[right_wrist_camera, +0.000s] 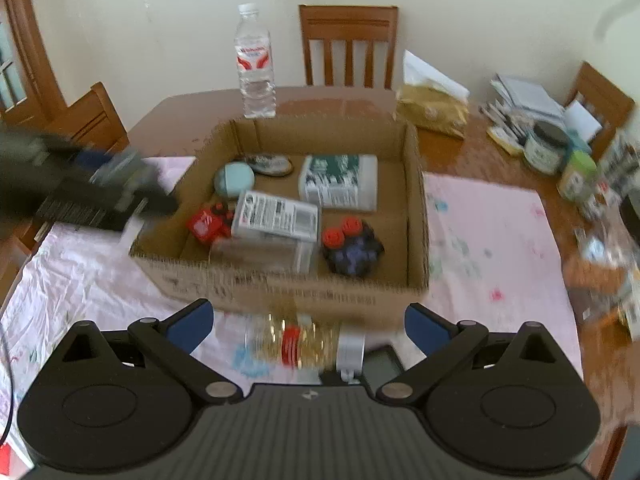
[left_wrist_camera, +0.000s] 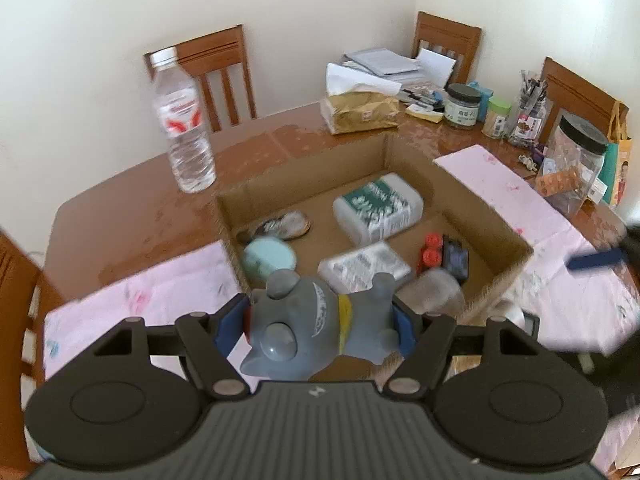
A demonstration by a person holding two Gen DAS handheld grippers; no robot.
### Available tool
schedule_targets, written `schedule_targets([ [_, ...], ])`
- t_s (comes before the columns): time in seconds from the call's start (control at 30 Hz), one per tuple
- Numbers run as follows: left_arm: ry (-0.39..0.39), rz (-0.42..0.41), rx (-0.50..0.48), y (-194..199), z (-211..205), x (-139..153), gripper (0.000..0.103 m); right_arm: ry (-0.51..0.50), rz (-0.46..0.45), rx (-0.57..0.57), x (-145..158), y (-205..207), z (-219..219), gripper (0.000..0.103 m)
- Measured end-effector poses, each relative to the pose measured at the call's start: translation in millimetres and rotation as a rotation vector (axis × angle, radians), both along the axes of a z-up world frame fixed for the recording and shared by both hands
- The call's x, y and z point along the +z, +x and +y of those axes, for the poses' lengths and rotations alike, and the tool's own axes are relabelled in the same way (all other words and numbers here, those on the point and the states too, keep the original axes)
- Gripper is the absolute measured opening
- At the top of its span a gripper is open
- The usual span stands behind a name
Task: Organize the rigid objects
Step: 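Release the white case into the box with the right gripper while the left drops the elephant in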
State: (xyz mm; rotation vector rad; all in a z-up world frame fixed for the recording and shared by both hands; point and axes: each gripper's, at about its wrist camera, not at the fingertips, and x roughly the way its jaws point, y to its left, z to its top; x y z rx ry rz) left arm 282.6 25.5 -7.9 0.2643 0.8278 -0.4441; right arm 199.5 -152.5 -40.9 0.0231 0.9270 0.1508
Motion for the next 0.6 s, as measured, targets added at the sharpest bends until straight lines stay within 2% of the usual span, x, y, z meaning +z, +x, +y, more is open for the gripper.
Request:
schedule_targets([
  [0.13,-0.004,0.014,-0.059,28,-17,-5,0.072,0.005,0.021,-0.068,-5,-18,-10,0.103],
  [0.33,0.048,0.035,-0.159,63,-46,-28,0.072,-0.005,0.04,-0.204,-8,-44,-27,0.103],
  [0.47,0.072,0.039,-0.175,84,-58,-43,0.073,-0.015,0.057,-0.295,-11,-60,-38,0.103],
  [0.6,0.087,-0.02,-0.158,95,-64,-47,0.089,-0.018,0.078,-0.367,-16,-72,-44,0.103],
])
